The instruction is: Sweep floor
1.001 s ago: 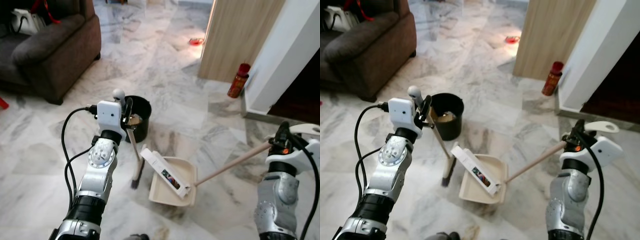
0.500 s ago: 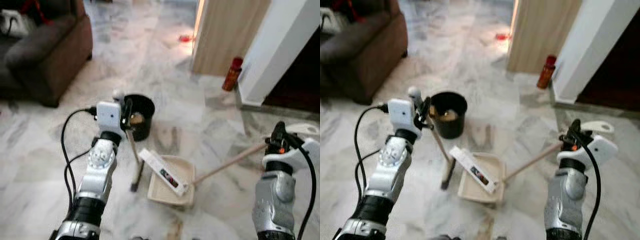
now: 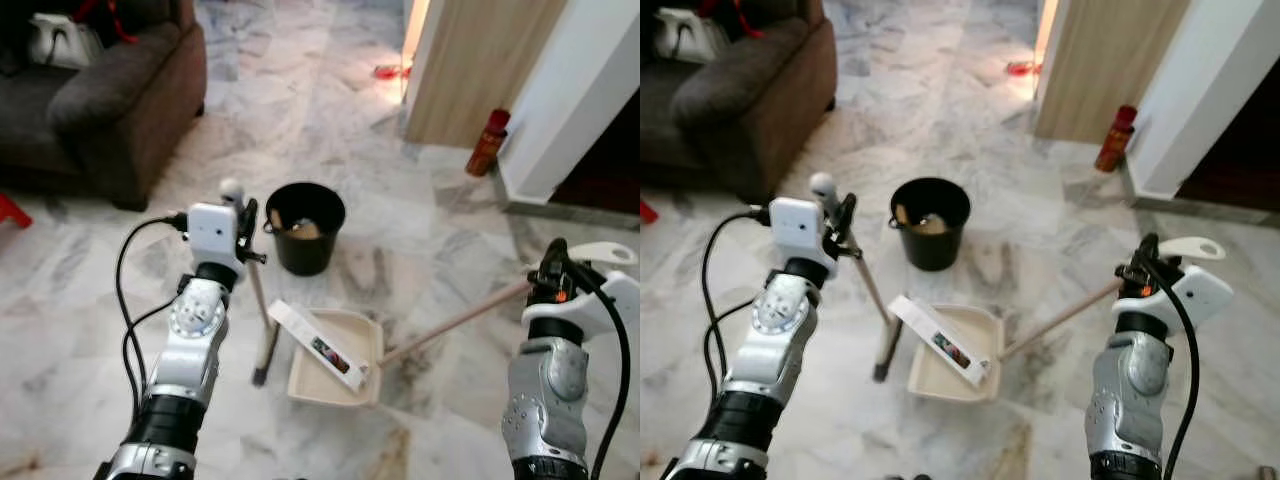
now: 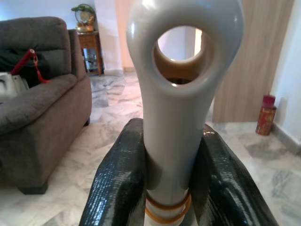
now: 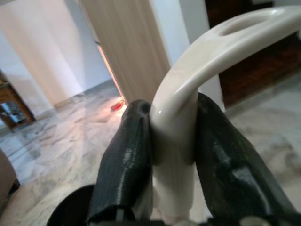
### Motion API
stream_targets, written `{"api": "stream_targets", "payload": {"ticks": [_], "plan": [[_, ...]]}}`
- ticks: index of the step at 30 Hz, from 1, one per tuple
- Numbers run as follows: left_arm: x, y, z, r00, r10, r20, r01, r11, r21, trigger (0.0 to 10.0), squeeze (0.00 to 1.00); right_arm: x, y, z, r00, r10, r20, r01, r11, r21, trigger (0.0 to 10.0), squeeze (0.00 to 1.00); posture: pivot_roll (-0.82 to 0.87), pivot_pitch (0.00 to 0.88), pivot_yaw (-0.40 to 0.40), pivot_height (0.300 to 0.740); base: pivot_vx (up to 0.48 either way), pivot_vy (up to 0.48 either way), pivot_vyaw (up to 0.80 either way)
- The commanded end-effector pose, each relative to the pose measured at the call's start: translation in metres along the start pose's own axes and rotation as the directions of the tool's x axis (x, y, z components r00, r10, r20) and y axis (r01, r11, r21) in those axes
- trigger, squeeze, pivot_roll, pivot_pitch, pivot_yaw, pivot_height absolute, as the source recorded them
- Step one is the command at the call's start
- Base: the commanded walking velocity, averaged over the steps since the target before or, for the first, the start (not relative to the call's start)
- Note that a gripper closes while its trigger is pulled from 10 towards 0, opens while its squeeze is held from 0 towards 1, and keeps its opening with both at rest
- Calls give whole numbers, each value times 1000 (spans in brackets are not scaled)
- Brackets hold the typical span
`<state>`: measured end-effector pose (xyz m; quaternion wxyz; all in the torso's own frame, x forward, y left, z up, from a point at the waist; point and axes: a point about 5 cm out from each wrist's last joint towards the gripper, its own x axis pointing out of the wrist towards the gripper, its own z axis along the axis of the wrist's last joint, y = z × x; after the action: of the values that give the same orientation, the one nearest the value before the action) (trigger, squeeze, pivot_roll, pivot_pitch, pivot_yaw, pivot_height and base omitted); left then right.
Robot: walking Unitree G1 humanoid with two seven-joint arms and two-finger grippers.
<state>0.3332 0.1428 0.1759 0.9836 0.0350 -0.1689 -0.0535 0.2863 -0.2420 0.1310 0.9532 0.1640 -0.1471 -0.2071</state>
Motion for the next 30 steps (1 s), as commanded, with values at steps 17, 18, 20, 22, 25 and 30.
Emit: {"api": "stream_targets", "payload": {"ticks": [17,18,20,22,25,30], "plan": [[2,-3,11,999,-5,48,5,1000,-3,10000,416,3,2,9,999,7,41,-7,1000,17,10000,0,68,140,-24,740,0,347,0],[2,-3,10,999,-5,48,5,1000,-2,10000,412,3,2,9,999,7,41,-8,1000,17,10000,0,69,140,-25,740,0,0,0],[2,-3,10,999,-6,48,6,1000,6,10000,408,3,3,9,999,8,39,-9,1000,16,10000,0,68,140,-24,740,0,0,0],[2,-3,10,999,-4,47,4,1000,10,10000,404,3,3,9,999,10,38,-10,1000,17,10000,0,69,141,-25,740,0,0,0],[2,-5,10,999,-9,49,9,1000,4,10000,400,3,4,8,999,14,32,-15,1000,17,10000,0,66,142,-24,740,0,0,0],[2,-4,11,999,-3,47,3,1000,7,10000,416,3,5,8,999,17,30,-17,1000,17,10000,0,68,141,-23,740,0,0,0]]}}
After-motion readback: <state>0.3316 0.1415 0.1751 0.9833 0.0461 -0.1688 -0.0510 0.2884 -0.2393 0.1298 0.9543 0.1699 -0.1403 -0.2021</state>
